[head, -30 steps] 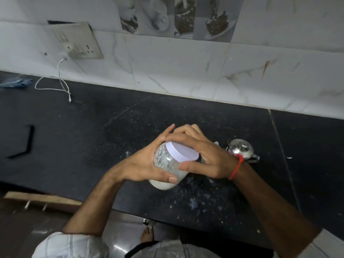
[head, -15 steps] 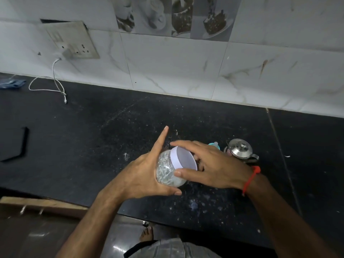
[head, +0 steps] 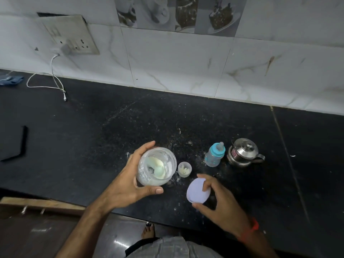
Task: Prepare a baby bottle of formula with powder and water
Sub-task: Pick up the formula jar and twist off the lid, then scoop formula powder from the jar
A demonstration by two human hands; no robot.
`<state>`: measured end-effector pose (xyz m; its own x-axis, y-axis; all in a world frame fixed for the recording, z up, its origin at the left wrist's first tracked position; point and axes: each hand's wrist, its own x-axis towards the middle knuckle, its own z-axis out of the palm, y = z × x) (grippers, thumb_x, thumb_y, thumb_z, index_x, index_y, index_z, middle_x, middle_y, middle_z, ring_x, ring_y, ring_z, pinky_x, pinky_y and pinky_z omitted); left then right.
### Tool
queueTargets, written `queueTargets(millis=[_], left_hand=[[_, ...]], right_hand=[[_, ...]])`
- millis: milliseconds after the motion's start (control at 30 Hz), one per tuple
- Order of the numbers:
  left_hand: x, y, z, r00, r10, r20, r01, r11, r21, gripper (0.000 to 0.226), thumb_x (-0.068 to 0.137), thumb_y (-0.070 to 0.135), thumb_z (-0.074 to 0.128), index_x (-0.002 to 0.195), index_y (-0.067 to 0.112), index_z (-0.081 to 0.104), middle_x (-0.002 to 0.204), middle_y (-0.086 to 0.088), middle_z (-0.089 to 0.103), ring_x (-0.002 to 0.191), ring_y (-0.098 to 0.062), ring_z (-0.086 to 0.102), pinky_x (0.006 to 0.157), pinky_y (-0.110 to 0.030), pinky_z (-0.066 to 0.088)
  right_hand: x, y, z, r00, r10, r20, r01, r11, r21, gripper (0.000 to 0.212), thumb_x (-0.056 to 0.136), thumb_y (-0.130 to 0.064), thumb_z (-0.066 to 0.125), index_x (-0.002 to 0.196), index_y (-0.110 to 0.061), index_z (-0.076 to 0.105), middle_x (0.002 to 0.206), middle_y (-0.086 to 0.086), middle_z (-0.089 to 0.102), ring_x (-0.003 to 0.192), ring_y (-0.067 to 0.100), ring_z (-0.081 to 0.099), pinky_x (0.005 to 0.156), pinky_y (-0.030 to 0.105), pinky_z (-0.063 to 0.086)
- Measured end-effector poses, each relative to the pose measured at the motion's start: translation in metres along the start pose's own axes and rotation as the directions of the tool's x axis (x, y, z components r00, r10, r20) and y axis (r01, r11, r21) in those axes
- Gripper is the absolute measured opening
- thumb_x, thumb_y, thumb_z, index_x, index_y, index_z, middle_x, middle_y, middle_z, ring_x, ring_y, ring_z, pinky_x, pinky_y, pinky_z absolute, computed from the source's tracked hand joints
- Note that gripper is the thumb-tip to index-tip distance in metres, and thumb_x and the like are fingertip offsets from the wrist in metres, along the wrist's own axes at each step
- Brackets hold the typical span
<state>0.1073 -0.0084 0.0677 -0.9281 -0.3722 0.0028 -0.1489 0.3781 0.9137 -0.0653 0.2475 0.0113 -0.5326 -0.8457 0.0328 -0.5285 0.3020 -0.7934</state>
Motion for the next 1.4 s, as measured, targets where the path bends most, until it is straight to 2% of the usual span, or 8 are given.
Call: queueTargets(millis=[133,300,467,633,800,1100,1200,1400], left_hand=[[0.001,-0.001,0.009,0.995,0.061,-0.074,-0.062,0.998,-0.019,0.105,0.066,0.016,0.098,0.149,0.024,0.035,0.155,0.022,0.044,0.147,-0.006,0.043,0.119,-0.021,0.036],[0.009,0.007,0.014,0.99,0.118,-0.073,-0.117,0.993,0.011,0.102,0.068,0.023,0.099,0.148,0.035,0.036,0.159,0.014,0.043,0.152,-0.018,0.039,0.123,-0.034,0.036],[0.012,0.018,0.019,0.978,0.198,-0.067,-0.182,0.963,0.199,0.099,0.07,0.039,0.094,0.15,0.041,0.035,0.158,0.02,0.039,0.15,-0.019,0.035,0.121,-0.037,0.037],[0.008,0.043,0.026,0.98,0.19,0.065,-0.201,0.924,0.325,0.107,0.068,0.052,0.089,0.152,0.055,0.023,0.145,0.042,0.025,0.145,-0.002,0.029,0.106,-0.021,0.046],[0.003,0.063,0.021,0.975,0.183,0.128,-0.22,0.886,0.408,0.112,0.067,0.058,0.086,0.151,0.059,0.012,0.147,0.023,0.03,0.142,0.012,0.018,0.104,-0.023,0.051],[-0.001,0.077,0.013,0.957,0.244,0.159,-0.291,0.813,0.504,0.106,0.069,0.061,0.083,0.153,0.055,0.018,0.146,0.027,0.029,0.145,0.009,0.01,0.101,-0.023,0.05],[0.0,0.074,0.008,0.949,0.265,0.172,-0.315,0.82,0.478,0.101,0.072,0.061,0.082,0.155,0.047,0.027,0.153,0.033,0.032,0.147,0.0,0.023,0.106,-0.028,0.048],[0.002,0.07,-0.012,0.95,0.25,0.186,-0.311,0.796,0.519,0.107,0.066,0.072,0.083,0.156,0.048,0.029,0.153,0.033,0.037,0.138,0.001,0.044,0.11,-0.034,0.05]], right_hand=[[-0.015,0.052,0.035,1.0,-0.024,-0.003,0.023,0.993,-0.114,0.031,0.087,-0.045,0.072,0.093,-0.029,0.046,0.157,-0.031,0.034,0.153,0.009,0.03,0.117,0.034,0.037],[-0.017,0.049,0.04,0.999,0.003,-0.052,-0.012,0.985,-0.17,0.033,0.088,-0.056,0.066,0.104,-0.029,0.057,0.162,-0.016,0.031,0.155,0.01,0.02,0.123,0.033,0.03],[0.002,-0.064,-0.011,0.899,-0.1,-0.426,0.111,0.994,0.001,0.02,0.093,-0.033,0.07,0.107,-0.019,0.069,0.11,-0.017,0.062,0.1,0.003,0.063,0.088,0.015,0.047],[0.031,-0.122,-0.032,0.929,-0.334,-0.162,0.253,0.889,-0.382,0.012,0.093,-0.032,0.068,0.093,-0.022,0.072,0.082,-0.006,0.075,0.071,0.014,0.072,0.061,0.034,0.058],[0.041,-0.118,-0.038,0.944,-0.325,-0.057,0.23,0.771,-0.593,0.032,0.066,-0.035,0.087,0.053,-0.02,0.061,0.048,-0.004,0.06,0.04,0.015,0.055,0.041,0.022,0.033],[0.035,-0.115,-0.038,0.945,-0.318,-0.074,0.292,0.925,-0.242,0.029,0.086,-0.037,0.061,0.069,-0.015,0.07,0.067,-0.009,0.067,0.058,0.008,0.06,0.053,0.031,0.052],[0.031,-0.116,-0.044,0.972,-0.229,-0.043,0.227,0.972,-0.061,0.009,0.092,-0.026,0.064,0.086,-0.022,0.07,0.075,-0.03,0.053,0.069,-0.006,0.056,0.067,0.012,0.042],[0.024,-0.118,-0.055,0.96,-0.266,-0.085,0.25,0.955,-0.156,0.022,0.102,-0.027,0.054,0.11,-0.022,0.073,0.105,-0.015,0.072,0.096,0.0,0.067,0.084,0.026,0.055]])
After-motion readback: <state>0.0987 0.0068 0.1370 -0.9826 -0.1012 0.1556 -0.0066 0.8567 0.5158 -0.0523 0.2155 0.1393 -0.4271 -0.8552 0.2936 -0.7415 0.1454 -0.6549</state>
